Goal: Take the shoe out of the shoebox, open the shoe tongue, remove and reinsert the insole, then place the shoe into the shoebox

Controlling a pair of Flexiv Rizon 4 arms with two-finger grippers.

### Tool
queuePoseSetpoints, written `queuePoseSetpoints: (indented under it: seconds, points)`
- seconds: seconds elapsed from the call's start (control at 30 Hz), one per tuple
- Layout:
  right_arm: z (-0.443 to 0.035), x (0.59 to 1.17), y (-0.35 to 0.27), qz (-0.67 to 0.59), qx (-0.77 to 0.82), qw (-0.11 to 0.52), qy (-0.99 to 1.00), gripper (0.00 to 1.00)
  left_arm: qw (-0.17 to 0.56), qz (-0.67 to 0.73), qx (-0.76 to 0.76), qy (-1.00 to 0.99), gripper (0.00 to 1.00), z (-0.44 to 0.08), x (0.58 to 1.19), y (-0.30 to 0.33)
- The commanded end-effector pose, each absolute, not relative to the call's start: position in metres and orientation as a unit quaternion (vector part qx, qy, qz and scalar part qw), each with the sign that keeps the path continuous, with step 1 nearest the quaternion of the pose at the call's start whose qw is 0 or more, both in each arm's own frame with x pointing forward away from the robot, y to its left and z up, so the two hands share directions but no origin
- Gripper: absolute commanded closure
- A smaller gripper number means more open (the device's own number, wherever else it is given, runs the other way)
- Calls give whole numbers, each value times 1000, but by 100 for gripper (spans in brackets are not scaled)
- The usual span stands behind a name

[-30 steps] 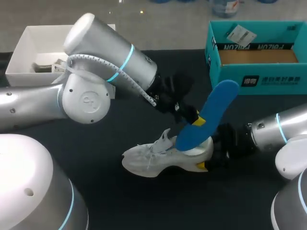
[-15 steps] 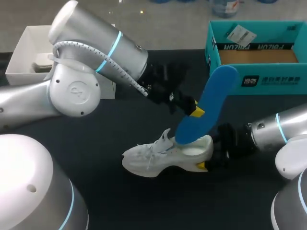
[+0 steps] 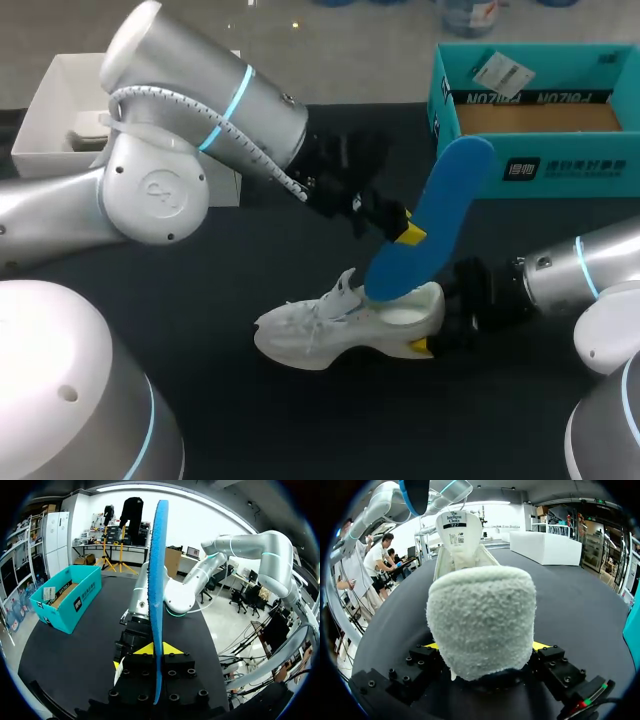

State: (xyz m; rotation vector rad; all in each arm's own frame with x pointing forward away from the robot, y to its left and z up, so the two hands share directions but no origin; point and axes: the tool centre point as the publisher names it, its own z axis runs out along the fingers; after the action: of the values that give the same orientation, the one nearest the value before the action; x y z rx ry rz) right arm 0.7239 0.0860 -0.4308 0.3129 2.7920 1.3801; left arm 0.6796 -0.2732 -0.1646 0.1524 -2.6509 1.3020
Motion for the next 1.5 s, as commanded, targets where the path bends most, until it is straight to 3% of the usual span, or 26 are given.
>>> queuePoseSetpoints:
  seconds: [0.03,0.47,0.87,1.5]
  points:
    - [-439,721,90,438,101,6,893,100,111,460,75,-878,100,-155,673,-270]
    - [-439,721,90,438,101,6,893,100,188,524,148,-817,100,-116,649,-265]
    - [-439,721,90,438,101,6,893,100,295,499,185,-793,100,-88,621,-246]
    - [-439,721,90,438,101,6,893,100,326,516,197,-768,100,-70,605,-225]
